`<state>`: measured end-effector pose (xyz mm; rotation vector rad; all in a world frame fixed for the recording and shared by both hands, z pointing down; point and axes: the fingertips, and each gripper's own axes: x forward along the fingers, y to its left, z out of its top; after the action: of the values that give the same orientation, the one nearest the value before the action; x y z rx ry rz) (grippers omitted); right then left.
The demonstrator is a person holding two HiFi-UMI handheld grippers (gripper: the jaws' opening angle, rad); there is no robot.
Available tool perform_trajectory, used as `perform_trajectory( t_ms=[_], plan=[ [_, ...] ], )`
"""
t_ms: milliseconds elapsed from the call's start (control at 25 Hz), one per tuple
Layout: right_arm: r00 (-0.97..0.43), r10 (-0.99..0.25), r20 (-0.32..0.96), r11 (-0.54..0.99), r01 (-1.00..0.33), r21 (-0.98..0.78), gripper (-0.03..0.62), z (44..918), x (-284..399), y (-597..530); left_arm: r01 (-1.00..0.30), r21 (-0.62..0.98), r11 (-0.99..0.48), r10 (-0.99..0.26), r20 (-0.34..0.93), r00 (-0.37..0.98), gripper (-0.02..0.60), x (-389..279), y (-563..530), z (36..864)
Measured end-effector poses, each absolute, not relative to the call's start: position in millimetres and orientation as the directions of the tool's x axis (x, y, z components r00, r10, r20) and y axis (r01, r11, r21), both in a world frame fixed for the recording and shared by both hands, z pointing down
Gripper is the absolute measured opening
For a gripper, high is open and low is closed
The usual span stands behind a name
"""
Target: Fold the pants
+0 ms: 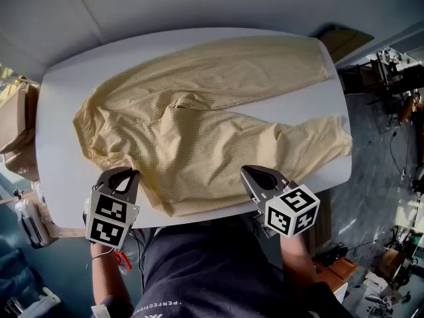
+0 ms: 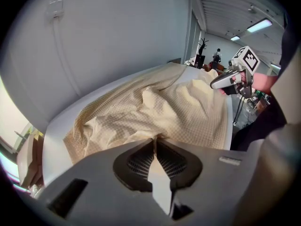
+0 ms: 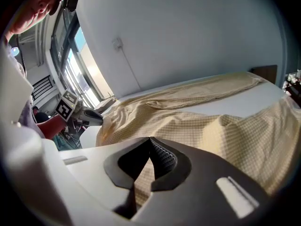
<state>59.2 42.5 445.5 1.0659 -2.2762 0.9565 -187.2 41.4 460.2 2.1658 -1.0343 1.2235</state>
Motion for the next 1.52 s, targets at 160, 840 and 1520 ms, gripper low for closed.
perform_trajectory(
  t_ms=[160,840,1520],
  plan=[
    [-0.582,-0.491,0.648,0.448,-0.807,-0.386,0.0,444,99,45,-0.775,-0.013,-0.632,-0.38,0.877,0.294,0.02,-162,35,457],
    [-0.389,-0.556,0.735,0.301,-0.918,-0.258,0.052,461,262,46,-0.873,-0.135,-0.469,-0.436,0.895,0.096,0.02,-167,8,471],
    [-0.317,-0.498,0.807,0.273,-0.941,-0.201,0.152,501,307,65,-0.89,-0.211,-0.403,-0.427,0.904,-0.021,0.02,-151,-2,496]
  ],
)
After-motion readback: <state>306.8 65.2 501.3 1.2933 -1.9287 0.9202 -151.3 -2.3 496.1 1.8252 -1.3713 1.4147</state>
